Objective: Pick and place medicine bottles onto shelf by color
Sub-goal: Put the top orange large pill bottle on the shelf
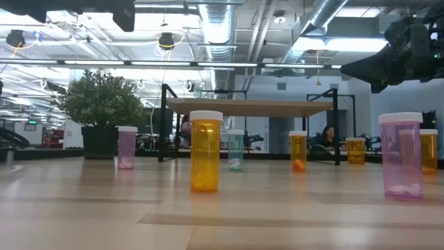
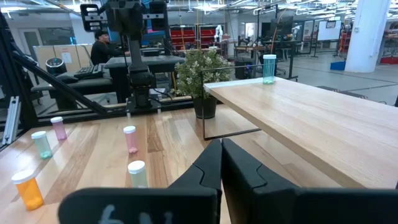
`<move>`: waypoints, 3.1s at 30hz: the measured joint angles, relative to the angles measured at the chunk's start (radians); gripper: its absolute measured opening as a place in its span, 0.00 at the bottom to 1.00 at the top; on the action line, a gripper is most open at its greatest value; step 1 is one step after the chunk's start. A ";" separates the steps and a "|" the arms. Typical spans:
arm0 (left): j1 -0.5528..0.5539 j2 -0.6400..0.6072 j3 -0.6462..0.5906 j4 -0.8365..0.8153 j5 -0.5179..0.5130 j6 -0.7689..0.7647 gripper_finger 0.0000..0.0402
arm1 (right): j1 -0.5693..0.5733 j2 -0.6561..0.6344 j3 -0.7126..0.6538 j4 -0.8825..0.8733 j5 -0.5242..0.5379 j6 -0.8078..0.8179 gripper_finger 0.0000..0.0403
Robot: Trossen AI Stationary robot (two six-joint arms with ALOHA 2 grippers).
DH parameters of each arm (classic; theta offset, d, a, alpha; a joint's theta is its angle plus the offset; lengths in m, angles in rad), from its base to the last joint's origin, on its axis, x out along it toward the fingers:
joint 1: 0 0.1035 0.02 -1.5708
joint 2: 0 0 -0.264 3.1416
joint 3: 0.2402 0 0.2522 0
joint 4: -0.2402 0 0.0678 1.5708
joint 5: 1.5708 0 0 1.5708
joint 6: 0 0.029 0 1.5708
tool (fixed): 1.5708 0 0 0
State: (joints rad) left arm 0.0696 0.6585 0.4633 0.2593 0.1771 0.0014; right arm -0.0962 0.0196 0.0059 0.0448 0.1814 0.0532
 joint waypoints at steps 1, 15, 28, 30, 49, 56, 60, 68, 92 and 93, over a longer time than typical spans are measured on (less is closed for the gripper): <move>0.000 0.006 0.000 0.010 -0.001 0.010 0.00 | 0.000 0.000 0.000 0.000 0.000 0.000 0.08; 0.051 0.062 0.000 0.260 -0.010 0.091 0.00 | 0.000 0.000 0.000 0.000 0.000 0.000 0.08; 0.100 0.062 0.000 0.228 -0.008 0.047 0.00 | 0.000 0.000 0.000 0.104 0.001 0.070 0.08; 0.100 0.062 0.000 0.224 -0.008 0.066 0.00 | 0.000 0.000 0.000 0.168 0.002 0.078 0.08; 0.101 0.062 0.000 0.240 -0.085 0.090 0.00 | -0.067 0.000 0.038 0.439 0.136 -0.053 0.11; 0.101 0.062 0.000 0.240 -0.085 0.083 0.00 | -0.098 0.000 0.047 0.419 0.257 -0.090 0.25; 0.101 0.062 0.000 0.240 -0.085 0.083 0.00 | -0.104 0.000 0.048 0.408 0.360 -0.117 0.36; 0.101 0.062 0.000 0.239 -0.086 0.084 0.00 | -0.103 0.018 0.085 0.385 0.446 -0.160 0.47; 0.101 0.062 0.001 0.216 -0.087 0.082 0.00 | -0.104 0.372 0.214 -0.004 0.849 0.101 0.56; 0.101 0.062 0.001 0.214 -0.087 0.082 0.00 | -0.106 0.378 0.214 -0.042 0.853 0.139 0.57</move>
State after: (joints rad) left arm 0.1703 0.7204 0.4644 0.4737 0.0899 0.0837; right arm -0.2021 0.3975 0.2199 0.0032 1.0346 0.1921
